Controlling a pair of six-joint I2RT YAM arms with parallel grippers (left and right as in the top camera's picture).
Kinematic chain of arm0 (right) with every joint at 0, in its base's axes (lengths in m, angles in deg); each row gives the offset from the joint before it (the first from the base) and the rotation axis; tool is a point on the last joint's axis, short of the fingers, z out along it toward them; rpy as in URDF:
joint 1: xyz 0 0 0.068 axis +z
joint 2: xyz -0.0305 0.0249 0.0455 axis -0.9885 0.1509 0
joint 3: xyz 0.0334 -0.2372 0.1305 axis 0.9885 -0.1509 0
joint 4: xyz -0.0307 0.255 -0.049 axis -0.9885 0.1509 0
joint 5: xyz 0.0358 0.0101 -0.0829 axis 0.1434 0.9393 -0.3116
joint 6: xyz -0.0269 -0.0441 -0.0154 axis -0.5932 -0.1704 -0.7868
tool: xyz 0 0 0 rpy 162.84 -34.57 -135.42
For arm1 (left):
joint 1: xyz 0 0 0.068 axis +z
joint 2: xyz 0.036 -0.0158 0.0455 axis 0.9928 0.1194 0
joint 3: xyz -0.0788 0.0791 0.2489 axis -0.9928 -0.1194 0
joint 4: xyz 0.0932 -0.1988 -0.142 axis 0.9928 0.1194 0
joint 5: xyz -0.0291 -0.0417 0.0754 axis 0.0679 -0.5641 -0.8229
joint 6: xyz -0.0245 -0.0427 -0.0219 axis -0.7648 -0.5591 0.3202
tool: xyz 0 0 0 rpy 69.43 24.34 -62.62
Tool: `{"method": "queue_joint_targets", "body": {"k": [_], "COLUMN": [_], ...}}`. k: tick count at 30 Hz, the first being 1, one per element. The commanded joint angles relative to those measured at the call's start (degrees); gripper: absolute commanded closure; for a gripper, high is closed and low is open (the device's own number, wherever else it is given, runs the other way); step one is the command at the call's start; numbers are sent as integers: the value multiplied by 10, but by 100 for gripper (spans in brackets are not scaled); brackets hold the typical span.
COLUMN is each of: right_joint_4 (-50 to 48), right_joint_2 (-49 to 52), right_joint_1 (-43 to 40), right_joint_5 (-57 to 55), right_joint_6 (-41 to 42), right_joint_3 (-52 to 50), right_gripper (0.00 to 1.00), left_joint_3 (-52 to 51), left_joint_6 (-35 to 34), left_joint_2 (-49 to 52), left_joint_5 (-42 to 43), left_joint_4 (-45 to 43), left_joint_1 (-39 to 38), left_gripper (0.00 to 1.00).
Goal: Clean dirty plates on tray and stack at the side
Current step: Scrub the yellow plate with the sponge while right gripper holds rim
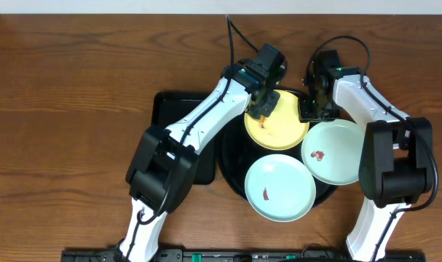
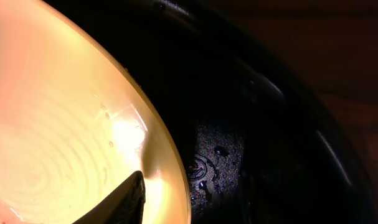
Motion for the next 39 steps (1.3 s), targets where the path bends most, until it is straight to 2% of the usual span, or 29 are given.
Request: {"method": "queue_joint_targets", "body": {"k": [1, 21, 23, 25, 27, 36, 39], "right_joint_4": [-2, -4, -5, -6, -5, -33, -34], "right_joint_2": [0, 0, 0, 0, 0, 0, 0], "right_joint_1": [12, 13, 13, 13, 13, 13, 13], "right_joint_5": [-3, -4, -4, -4, -4, -3, -3], "right_joint_6": [-2, -2, -2, -2, -2, -2, -2], "right_joint_3": [-3, -3, -3, -3, -3, -22, -22], "right_gripper": [54, 55, 61, 82, 93, 93, 98], "left_joint_3": [16, 4, 4, 4, 4, -7, -7], "left_joint_6": [44, 44, 44, 44, 44, 44, 43], "left_joint_2": [17, 73, 76, 78, 78, 78, 78], "left_joint_5": [-31, -31, -31, -31, -31, -31, -31], "left_joint_4": [-3, -49, -46, -44, -44, -44, -43], "left_joint_1": [1, 2, 2, 2, 2, 2, 2], "left_gripper": [93, 93, 92, 93, 92, 92, 92]}}
